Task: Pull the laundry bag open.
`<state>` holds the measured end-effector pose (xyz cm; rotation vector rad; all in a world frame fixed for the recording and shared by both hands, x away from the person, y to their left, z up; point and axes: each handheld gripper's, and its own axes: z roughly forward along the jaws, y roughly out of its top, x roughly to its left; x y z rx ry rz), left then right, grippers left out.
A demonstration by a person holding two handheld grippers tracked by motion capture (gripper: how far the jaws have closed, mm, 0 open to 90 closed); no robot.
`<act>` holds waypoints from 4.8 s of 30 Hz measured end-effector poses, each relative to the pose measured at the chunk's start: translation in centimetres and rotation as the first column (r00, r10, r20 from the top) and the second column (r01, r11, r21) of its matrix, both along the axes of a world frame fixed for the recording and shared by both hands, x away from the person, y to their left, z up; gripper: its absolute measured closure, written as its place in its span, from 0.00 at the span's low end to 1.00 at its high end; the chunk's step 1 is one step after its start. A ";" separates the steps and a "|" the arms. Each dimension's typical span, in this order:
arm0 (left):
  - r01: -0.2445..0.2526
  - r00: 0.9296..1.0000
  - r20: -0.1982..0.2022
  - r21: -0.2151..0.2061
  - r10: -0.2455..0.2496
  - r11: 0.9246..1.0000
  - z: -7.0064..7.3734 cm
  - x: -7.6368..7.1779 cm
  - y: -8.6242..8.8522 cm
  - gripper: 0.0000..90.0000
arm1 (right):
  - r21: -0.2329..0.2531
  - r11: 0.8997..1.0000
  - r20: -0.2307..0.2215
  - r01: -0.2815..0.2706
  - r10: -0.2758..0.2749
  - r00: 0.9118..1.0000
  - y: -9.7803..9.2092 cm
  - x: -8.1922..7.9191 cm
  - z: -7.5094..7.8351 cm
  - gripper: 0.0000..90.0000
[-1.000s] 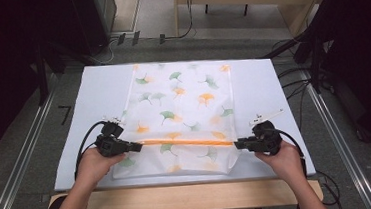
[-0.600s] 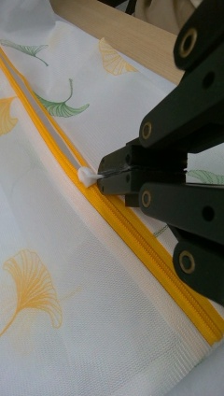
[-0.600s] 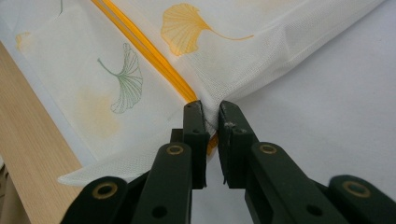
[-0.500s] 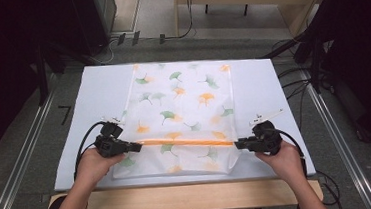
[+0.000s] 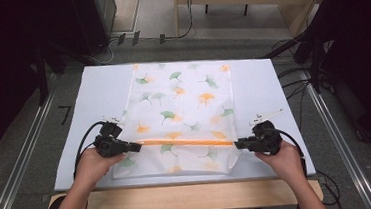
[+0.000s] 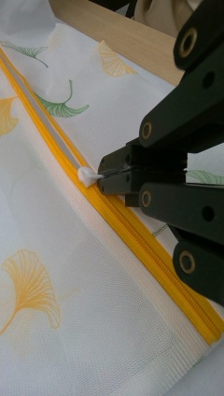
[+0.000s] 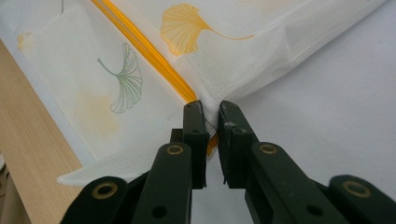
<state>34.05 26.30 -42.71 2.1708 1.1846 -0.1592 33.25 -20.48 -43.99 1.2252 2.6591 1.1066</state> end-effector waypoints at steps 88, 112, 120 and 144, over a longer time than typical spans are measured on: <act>-0.144 0.989 -0.023 -0.009 0.143 0.990 0.1 -1.2 7.9 1.00 | -0.024 1.000 -0.017 0.001 -0.001 1.000 0.0 0.2 -0.4 0.93; -0.081 0.995 -0.052 -0.007 0.080 0.997 -0.5 -1.2 5.8 1.00 | -0.047 0.994 0.005 0.100 -0.099 0.995 -2.2 1.5 -1.4 0.90; -0.073 0.995 -0.075 -0.014 0.072 0.997 -0.8 -1.1 5.6 0.98 | -0.037 0.994 -0.002 0.105 -0.105 0.994 -2.3 1.5 -1.4 0.88; -0.149 0.987 0.058 0.030 0.147 0.988 -0.7 -0.9 5.7 0.46 | 0.027 0.989 0.043 0.143 -0.144 0.989 -2.2 1.4 -1.0 0.48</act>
